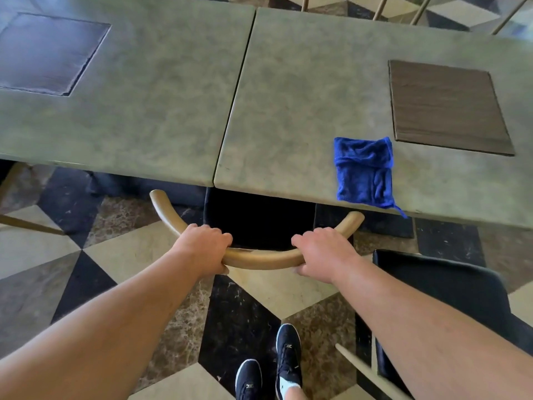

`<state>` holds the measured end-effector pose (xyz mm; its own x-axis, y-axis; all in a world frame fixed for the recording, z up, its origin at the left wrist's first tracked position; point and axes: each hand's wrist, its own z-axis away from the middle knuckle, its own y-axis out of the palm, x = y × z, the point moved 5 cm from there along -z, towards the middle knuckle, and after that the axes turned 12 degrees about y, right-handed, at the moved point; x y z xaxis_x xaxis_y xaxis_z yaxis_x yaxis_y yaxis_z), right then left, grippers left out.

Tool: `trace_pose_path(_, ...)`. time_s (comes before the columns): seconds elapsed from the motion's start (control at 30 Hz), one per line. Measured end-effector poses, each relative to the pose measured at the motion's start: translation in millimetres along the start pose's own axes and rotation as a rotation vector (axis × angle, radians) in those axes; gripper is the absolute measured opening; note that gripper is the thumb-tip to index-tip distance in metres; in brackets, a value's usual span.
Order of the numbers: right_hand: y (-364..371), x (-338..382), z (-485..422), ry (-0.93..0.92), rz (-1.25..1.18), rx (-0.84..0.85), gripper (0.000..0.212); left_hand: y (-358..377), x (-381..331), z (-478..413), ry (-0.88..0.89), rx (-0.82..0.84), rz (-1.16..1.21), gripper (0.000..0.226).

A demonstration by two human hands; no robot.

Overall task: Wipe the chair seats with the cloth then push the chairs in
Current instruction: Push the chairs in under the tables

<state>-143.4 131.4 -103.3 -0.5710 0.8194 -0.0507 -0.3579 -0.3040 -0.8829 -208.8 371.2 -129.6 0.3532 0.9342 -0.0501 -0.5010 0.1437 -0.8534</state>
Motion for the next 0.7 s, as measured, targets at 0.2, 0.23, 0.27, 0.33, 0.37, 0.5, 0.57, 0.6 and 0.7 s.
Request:
trace_pose_path(0.2, 5, -2, 49, 0.035, -0.090, -0.022, 0.069, -14, -51, 20, -0.011, -0.003, 0.165, 0.100)
trace_pose_path(0.23, 4, -5, 61, 0.049, -0.105, -0.025, 0.077, -18, -63, 23, 0.003, -0.005, 0.167, 0.104)
trace_pose_path(0.27, 4, -8, 73, 0.065, -0.118, -0.028, 0.084, -23, -74, 25, 0.015, -0.007, 0.170, 0.108)
trace_pose_path(0.33, 1, -19, 98, 0.102, -0.126, -0.039, 0.097, -33, -98, 28, 0.034, -0.014, 0.182, 0.113)
trace_pose_path(0.37, -1, -26, 111, 0.122, -0.126, -0.043, 0.101, -39, -110, 27, 0.044, -0.018, 0.186, 0.115)
trace_pose_path(0.5, -1, -75, 165, 0.245, -0.127, -0.032, 0.112, -68, -166, 11, 0.105, -0.044, 0.174, 0.122)
trace_pose_path(0.57, 3, -106, 193, 0.307, -0.139, -0.029, 0.114, -84, -201, -4, 0.150, -0.060, 0.163, 0.125)
trace_pose_path(0.6, 7, -122, 207, 0.331, -0.139, -0.032, 0.114, -91, -220, -11, 0.178, -0.068, 0.154, 0.125)
trace_pose_path(0.7, 29, -171, 251, 0.394, -0.146, -0.042, 0.114, -108, -284, -33, 0.256, -0.084, 0.133, 0.125)
